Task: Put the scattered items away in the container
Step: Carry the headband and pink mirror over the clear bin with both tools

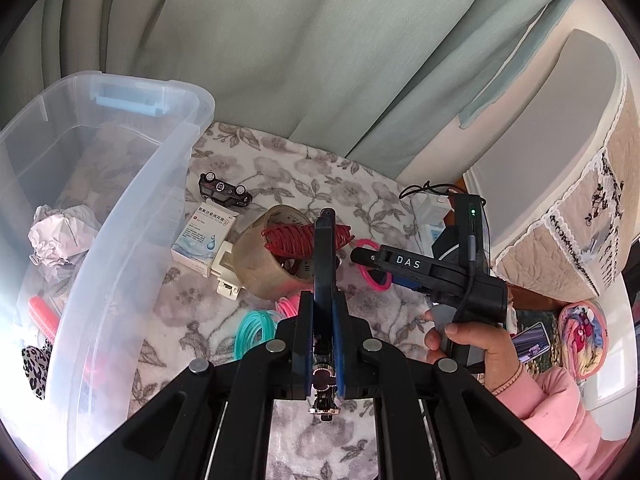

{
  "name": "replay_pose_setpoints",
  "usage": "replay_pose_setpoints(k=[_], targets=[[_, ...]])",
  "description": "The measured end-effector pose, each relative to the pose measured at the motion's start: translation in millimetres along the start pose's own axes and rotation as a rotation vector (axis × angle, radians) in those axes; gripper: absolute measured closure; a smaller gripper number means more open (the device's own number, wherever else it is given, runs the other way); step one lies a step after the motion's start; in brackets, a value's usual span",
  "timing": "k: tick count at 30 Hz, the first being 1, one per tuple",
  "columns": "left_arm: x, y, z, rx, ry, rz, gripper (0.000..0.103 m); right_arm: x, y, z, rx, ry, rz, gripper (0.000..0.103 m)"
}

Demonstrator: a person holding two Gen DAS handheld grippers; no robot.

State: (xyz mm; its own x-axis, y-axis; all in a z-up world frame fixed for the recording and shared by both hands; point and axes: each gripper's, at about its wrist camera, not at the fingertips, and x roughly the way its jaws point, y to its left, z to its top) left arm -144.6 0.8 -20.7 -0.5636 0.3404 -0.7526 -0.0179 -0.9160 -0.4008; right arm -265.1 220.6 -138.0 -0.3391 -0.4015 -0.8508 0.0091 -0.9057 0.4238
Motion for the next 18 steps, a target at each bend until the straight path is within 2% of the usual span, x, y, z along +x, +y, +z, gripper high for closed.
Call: replay_pose_setpoints(k=[10,18], targets=[[-36,-13,3,0.025,-0.079,-0.025,0.095,-49,35,-2,-0.067,-0.049,0.031,0.028],[-76,-13,4,0.03,-0.169,-0.047,0.095,-81,76,-9,-0.134,-0.088,0.048,0.028]])
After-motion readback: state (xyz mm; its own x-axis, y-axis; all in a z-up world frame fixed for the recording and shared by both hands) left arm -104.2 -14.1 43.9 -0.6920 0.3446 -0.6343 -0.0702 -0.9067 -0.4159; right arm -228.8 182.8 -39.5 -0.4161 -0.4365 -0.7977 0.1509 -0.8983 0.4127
